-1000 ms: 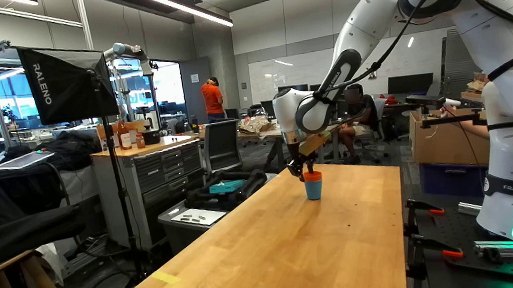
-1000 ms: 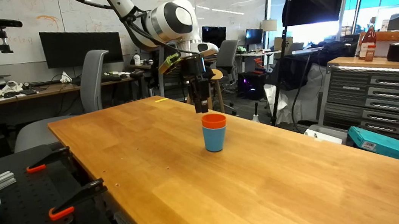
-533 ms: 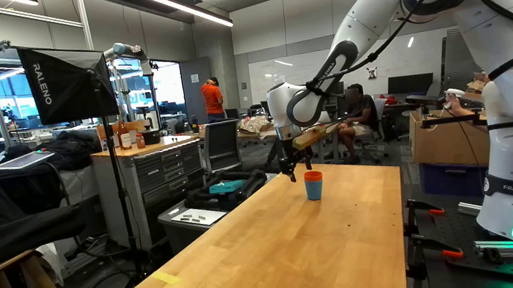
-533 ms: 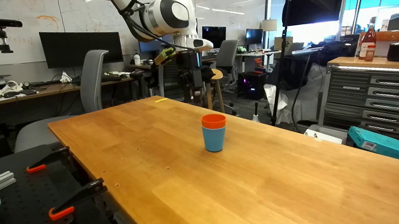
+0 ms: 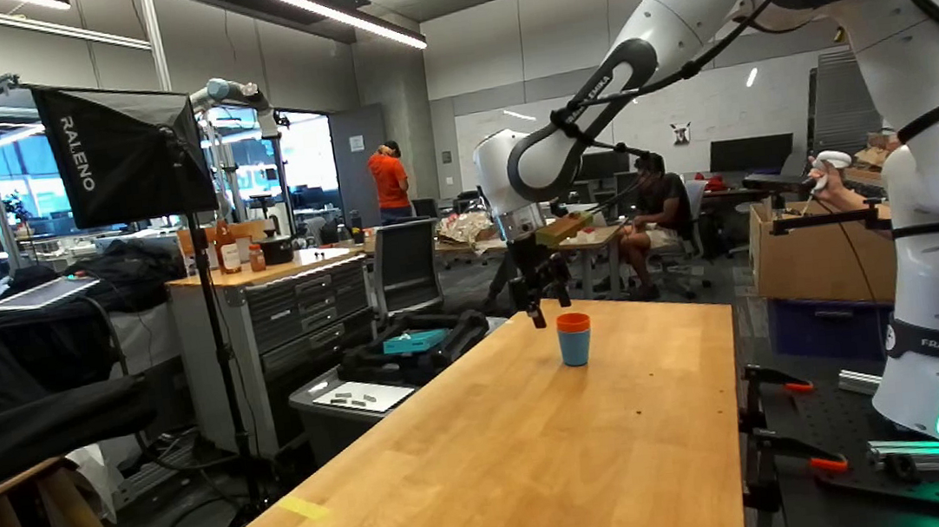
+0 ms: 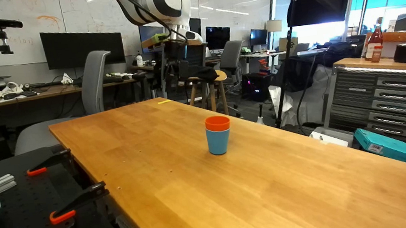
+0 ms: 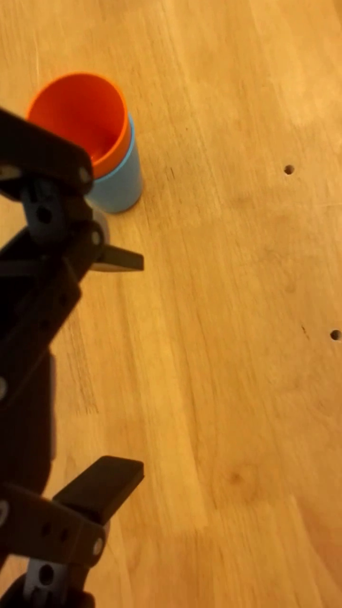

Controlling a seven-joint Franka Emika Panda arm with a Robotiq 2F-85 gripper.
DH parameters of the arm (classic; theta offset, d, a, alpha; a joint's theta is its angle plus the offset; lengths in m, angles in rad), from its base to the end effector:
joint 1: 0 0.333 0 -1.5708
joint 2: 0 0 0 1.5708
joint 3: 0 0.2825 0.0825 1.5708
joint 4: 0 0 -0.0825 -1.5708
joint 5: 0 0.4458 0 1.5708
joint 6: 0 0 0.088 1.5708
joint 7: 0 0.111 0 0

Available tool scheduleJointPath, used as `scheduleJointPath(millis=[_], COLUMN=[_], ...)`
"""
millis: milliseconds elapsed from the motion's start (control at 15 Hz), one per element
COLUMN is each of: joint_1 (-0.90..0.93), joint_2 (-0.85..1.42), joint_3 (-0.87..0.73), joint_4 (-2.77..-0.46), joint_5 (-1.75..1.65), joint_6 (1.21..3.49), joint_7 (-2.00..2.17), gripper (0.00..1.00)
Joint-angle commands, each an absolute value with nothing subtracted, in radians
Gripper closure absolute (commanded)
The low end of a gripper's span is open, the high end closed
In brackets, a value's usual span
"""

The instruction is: Put the orange cup in the blue cup

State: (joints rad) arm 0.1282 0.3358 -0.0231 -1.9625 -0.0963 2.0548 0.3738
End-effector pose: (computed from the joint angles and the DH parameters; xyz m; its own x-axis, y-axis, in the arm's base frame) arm 0.6148 0.0592 0.2090 0.9546 -0.2232 -0.1972 -0.1927 -0.9677 0.1626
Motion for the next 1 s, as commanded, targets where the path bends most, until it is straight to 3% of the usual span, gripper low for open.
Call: scheduleJointPath(millis=[0, 933], joint_1=[0.109, 0.132], joint_2=[0.305, 0.226], joint_3=[0.020, 0.052], joint_4=[-1.932, -1.954], joint_5=[-0.046, -0.088], joint_6=[1.944, 2.014], joint_7=[0.233, 0.189], gripper=[0.00, 0.00])
